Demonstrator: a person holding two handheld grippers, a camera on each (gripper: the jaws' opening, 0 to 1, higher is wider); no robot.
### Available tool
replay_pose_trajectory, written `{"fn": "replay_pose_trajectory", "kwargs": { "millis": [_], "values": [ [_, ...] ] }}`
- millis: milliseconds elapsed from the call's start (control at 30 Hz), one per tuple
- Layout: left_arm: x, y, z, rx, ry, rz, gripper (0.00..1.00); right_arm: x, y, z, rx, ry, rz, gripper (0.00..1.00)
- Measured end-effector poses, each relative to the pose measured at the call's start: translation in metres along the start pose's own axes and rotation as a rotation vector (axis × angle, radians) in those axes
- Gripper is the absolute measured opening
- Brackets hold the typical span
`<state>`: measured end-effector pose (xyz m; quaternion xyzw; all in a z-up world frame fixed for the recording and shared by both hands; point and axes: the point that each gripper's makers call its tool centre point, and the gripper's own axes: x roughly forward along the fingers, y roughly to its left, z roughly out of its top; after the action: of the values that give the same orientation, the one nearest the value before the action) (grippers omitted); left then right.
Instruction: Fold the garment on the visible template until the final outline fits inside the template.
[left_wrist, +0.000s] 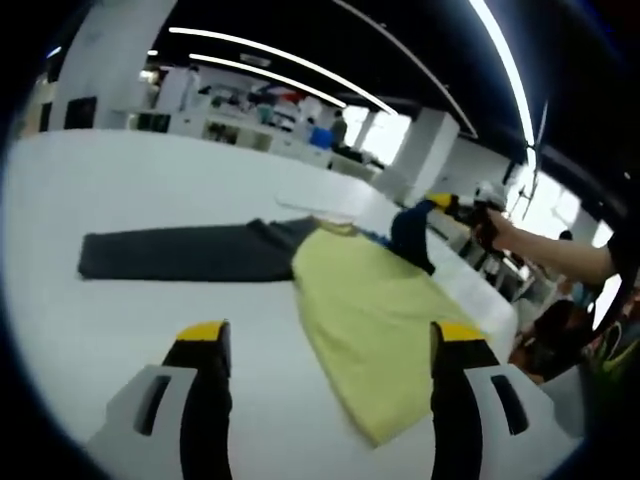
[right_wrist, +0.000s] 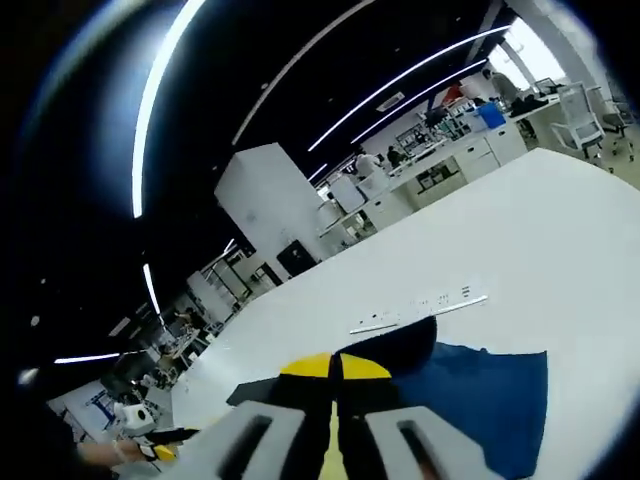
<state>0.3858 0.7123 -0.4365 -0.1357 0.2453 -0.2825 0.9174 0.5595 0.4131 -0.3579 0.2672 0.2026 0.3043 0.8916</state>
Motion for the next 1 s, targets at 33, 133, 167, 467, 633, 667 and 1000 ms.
{"fn": "replay_pose_trajectory", "kwargs": {
  "millis": [33,133,167,467,633,667,1000],
  "values": [
    [-0.001,0.000,0.000,-0.002,-0.001,0.000,0.78,0.004,0.004,-0.001,-0.002,0.004,0.008,0.00],
    [-0.004,0.001,0.000,0.000,-0.007,0.002,0.78,0.018,0.018,-0.005,-0.013,0.024,0.035,0.00],
    [-0.006,0.002,0.000,-0.003,-0.007,0.002,0.78,0.020,0.020,-0.006,-0.014,0.027,0.039,0.00],
    [-0.013,0.007,-0.006,-0.022,-0.013,0.018,0.77,0.058,0.049,-0.026,-0.039,0.088,0.098,0.00],
    [-0.013,0.010,-0.010,-0.033,-0.011,0.025,0.76,0.081,0.052,-0.045,-0.034,0.124,0.102,0.00],
    [-0.013,0.010,-0.010,-0.034,-0.009,0.026,0.76,0.083,0.052,-0.046,-0.034,0.127,0.102,0.00],
    [-0.011,0.015,-0.018,-0.060,-0.010,0.036,0.76,0.115,0.043,-0.082,0.011,0.187,0.073,0.00]
  ]
}}
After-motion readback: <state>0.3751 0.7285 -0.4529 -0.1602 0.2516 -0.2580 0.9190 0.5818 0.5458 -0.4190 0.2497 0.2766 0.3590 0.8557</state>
